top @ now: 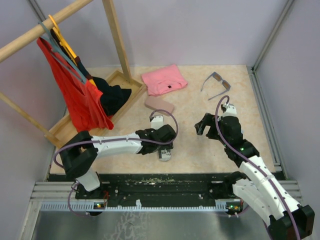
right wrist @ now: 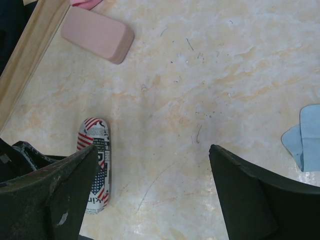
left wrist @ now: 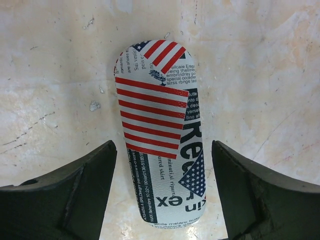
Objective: Organize the sunglasses
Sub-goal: Open the sunglasses case at the center of the board.
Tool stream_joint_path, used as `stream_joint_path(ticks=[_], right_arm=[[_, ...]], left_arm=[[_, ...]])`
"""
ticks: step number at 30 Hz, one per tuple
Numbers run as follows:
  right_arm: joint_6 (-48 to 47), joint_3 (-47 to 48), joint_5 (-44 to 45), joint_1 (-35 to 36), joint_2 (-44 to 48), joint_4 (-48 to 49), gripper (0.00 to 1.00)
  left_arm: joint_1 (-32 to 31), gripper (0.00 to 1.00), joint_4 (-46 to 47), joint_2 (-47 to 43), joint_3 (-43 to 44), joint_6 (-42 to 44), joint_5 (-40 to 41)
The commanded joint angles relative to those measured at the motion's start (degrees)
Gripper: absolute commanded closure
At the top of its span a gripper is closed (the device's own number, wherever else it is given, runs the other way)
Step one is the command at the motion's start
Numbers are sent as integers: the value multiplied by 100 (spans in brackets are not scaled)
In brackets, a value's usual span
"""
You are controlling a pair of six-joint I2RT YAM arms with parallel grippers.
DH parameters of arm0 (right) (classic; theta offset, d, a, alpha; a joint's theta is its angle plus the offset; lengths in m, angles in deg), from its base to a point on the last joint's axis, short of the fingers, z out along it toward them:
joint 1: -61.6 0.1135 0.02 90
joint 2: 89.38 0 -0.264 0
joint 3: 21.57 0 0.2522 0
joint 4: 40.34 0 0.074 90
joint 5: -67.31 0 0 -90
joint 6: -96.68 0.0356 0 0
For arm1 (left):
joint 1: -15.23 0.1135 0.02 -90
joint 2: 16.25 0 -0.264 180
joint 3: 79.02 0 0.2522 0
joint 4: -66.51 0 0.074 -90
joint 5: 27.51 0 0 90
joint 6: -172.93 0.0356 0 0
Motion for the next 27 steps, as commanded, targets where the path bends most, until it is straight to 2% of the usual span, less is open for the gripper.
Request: stream_joint_path(ticks=[1, 14, 21, 27], right_arm=[[-73, 159, -105, -3, 41, 192, 9], [-67, 125, -209, -3, 66, 193, 13], [-56, 91, -227, 0, 106, 213, 14], [-2, 60, -258, -1, 153, 275, 15]], left_arm=[[71, 18, 206, 107, -28, 111, -1], [101, 24, 241, 299, 40, 172, -72], [105, 35, 158, 117, 27, 228, -14], [100, 54, 58, -182, 29, 326, 7]])
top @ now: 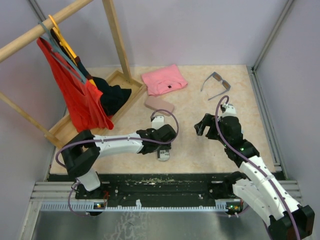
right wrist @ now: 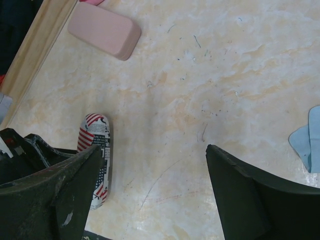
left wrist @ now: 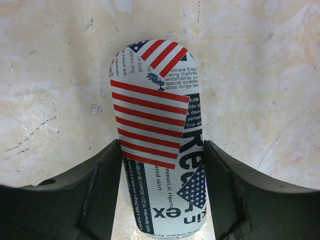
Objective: Organize the sunglasses
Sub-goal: Open the sunglasses case at the center of the board.
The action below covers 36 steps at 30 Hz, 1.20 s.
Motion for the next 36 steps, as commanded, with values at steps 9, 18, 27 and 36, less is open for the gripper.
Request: stream_joint_path(ticks=[9, 18, 27, 36], right_arm=[[33, 13, -1069, -3, 469, 679, 13], [971, -276, -3325, 13, 773, 3047, 10], [1421, -294, -3668, 1122, 622, 5464, 1], [1447, 157, -3847, 1635, 120, 6783, 1]], left_arm=[[42, 99, 1258, -2379, -672, 1528, -354], [109, 99, 2165, -4318, -912, 2838, -1620], [344, 100, 3417, -5123, -871, 3212, -3317], [342, 100, 4396, -5031, -647, 3163, -4589]])
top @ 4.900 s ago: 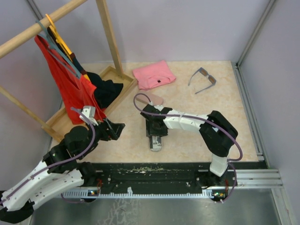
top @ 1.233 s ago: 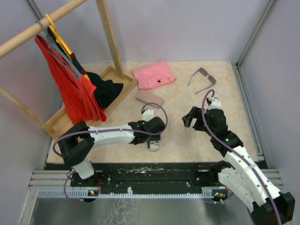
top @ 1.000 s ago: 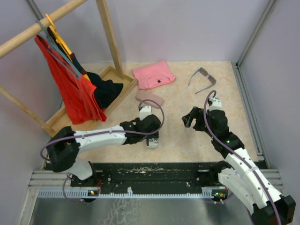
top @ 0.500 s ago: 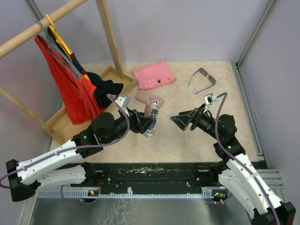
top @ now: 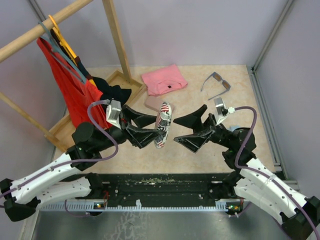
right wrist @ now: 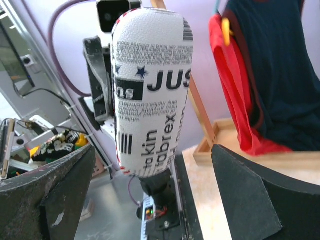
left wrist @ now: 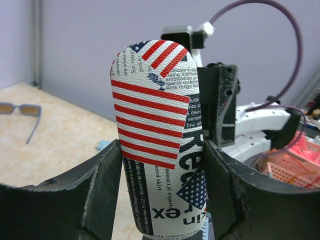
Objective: Organize the sunglasses
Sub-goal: Open the sunglasses case at the center of the board.
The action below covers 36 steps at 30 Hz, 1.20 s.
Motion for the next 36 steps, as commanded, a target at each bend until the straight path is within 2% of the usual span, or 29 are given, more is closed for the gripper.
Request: stream_joint_path(ticks=[1, 8, 15, 22, 27, 31, 36], right_arm=[[-27, 549, -107, 132, -219, 1005, 1], [137, 827, -204, 318, -567, 1334, 1], [-290, 975, -42, 855, -626, 915, 1], [-483, 1038, 128, 1069, -676, 750, 11], [-509, 1112, 110, 1073, -727, 650, 13], [-481, 1104, 114, 1079, -776, 651, 21], [-507, 1102, 171, 1079, -789, 588, 42]], left_arm=[[16, 100, 952, 59, 285, 22, -978], [16, 100, 1163, 212, 406, -54, -1323], [16, 100, 1177, 271, 417, -68, -1283], [16, 100, 1142, 302, 392, -75, -1285], [16, 100, 1127, 268, 348, -77, -1235], [16, 100, 1137, 249, 306, -81, -1203], [16, 100, 1056, 224, 292, -43, -1136]])
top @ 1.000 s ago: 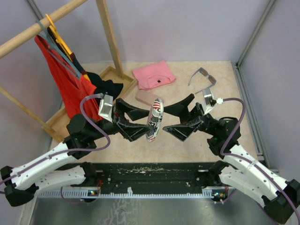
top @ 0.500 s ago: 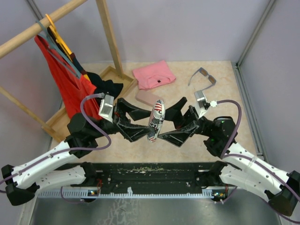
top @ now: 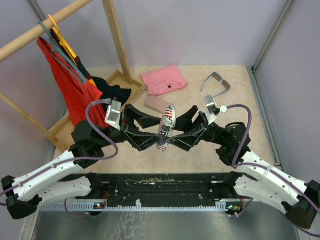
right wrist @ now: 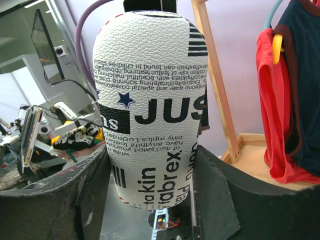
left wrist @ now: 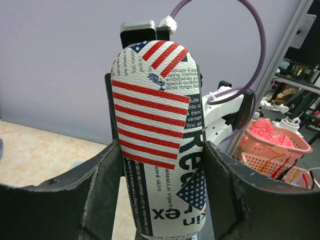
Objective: Organize the sunglasses
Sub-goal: Open the sunglasses case at the center of the board.
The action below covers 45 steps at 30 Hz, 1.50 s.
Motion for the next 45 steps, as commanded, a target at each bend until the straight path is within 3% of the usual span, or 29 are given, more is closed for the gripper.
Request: stream_joint_path(ticks=[1, 6, 12, 17, 24, 27, 31, 39, 40, 45], right_arm=[[-127, 304, 156, 65, 31, 58, 47], [-747, 530, 789, 60, 159, -1232, 80], [-1295, 992, 1985, 66, 45, -2944, 100], [-1446, 1525, 2815, 60, -467, -4123, 100], [-1579, 1857, 3969, 132, -935, -4995, 100], [-1708, 2034, 4280, 228, -1126, -5261, 100], [-1761, 1922, 4065, 253, -1156, -4979, 100], [-2147, 1392, 3696, 254, -818, -4408, 100], [-2224, 1353, 3688, 255, -780, -4432, 100], [-2685, 1285, 3804, 248, -645, -4767, 100]], left_arm=[[14, 100, 169, -121, 91, 37, 103], [14, 100, -348, -330, 101, 399, 644], [14, 100, -1122, -376, 244, 961, 1320], [14, 100, -1652, -247, 396, 1147, 1879], [5, 99, -2245, -166, 535, 1194, 2904], [5, 80, -2339, -186, 511, 1145, 3073], [5, 55, -2324, -230, 448, 1083, 3105], [5, 26, -2593, -553, 380, 941, 3498], [5, 11, -2672, -593, 389, 930, 3555], [12, 2, -3149, -757, 380, 788, 4062]])
